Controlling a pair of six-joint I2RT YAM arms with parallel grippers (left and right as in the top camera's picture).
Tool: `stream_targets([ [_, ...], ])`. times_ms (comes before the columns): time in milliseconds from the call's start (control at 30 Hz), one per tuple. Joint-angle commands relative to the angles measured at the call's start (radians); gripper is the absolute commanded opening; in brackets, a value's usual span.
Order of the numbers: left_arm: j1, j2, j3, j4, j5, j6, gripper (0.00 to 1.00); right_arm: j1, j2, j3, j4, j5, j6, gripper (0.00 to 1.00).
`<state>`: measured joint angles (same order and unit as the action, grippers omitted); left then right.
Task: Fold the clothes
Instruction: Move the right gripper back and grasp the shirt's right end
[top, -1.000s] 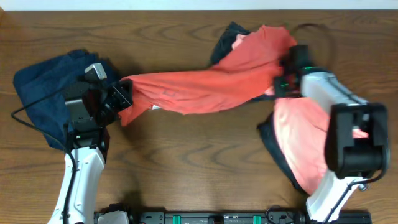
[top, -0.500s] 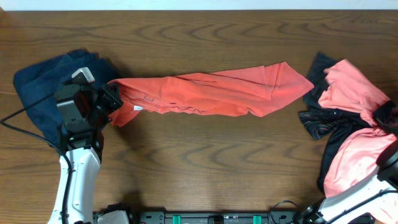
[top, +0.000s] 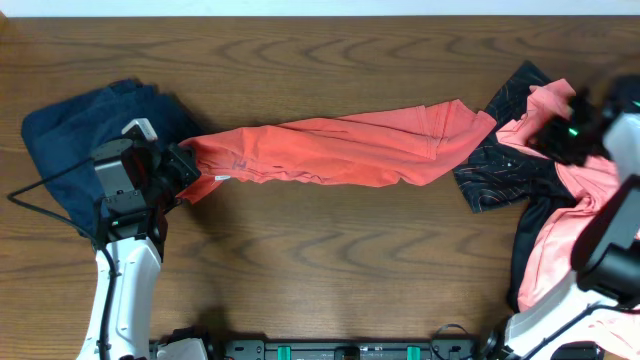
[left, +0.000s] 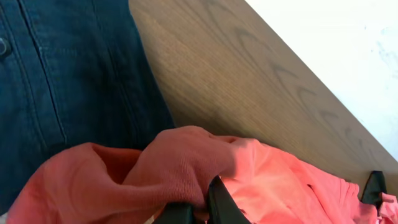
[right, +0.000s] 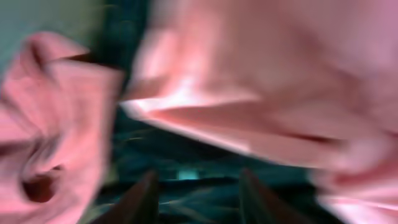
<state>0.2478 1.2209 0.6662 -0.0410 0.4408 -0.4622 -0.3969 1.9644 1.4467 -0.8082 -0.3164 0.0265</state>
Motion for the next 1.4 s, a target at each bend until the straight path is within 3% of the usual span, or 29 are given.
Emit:
stream_targets([
  [0,-0.021,-0.014,0.002,-0.004,-0.004,0.025,0.06,0.087,0.000,0.013,0.005,0.123,-0.032,0.19],
  [67,-0.038,-0.014,0.002,-0.004,-0.004,0.025,0.06,0.136,0.032,0.011,0.014,0.158,-0.065,0.07],
  [200,-0.068,-0.014,0.002,-0.004,-0.005,0.025,0.06,0.187,0.110,0.011,0.024,0.251,-0.083,0.01],
  [467,-0.077,-0.014,0.002,-0.004,-0.004,0.024,0.06,0.154,0.231,0.011,0.067,0.270,-0.105,0.02],
  [533,-0.077,-0.014,0.002,-0.004,-0.004,0.024,0.06,0.129,0.247,0.011,0.101,0.346,-0.096,0.01],
  [633,-0.077,-0.014,0.002,-0.004,-0.004,0.024,0.06,0.069,0.248,0.015,0.140,0.576,0.029,0.02],
  [733,-0.077,-0.014,0.002,-0.004,-0.004,0.024,0.06,-0.018,0.246,0.047,0.121,0.696,0.163,0.05],
  [833,-0.077,-0.014,0.002,-0.004,-0.004,0.024,0.06,-0.129,0.246,0.106,0.050,0.700,0.298,0.16],
  [900,-0.077,-0.014,0.002,-0.004,-0.004,0.024,0.06,-0.194,0.246,0.148,0.004,0.648,0.352,0.17],
  [1033,-0.077,-0.014,0.002,-0.004,-0.005,0.024,0.06,-0.275,0.236,0.237,-0.053,0.368,0.285,0.24],
  [1167,-0.077,-0.014,0.002,-0.004,-0.005,0.024,0.06,-0.265,0.179,0.293,-0.086,0.221,0.239,0.29],
  [1267,-0.077,-0.014,0.002,-0.008,-0.005,0.024,0.06,-0.216,0.108,0.306,-0.085,0.140,0.220,0.44],
  [1367,-0.077,-0.014,0.002,-0.011,-0.005,0.025,0.06,-0.130,0.046,0.306,-0.105,0.008,0.104,0.57],
])
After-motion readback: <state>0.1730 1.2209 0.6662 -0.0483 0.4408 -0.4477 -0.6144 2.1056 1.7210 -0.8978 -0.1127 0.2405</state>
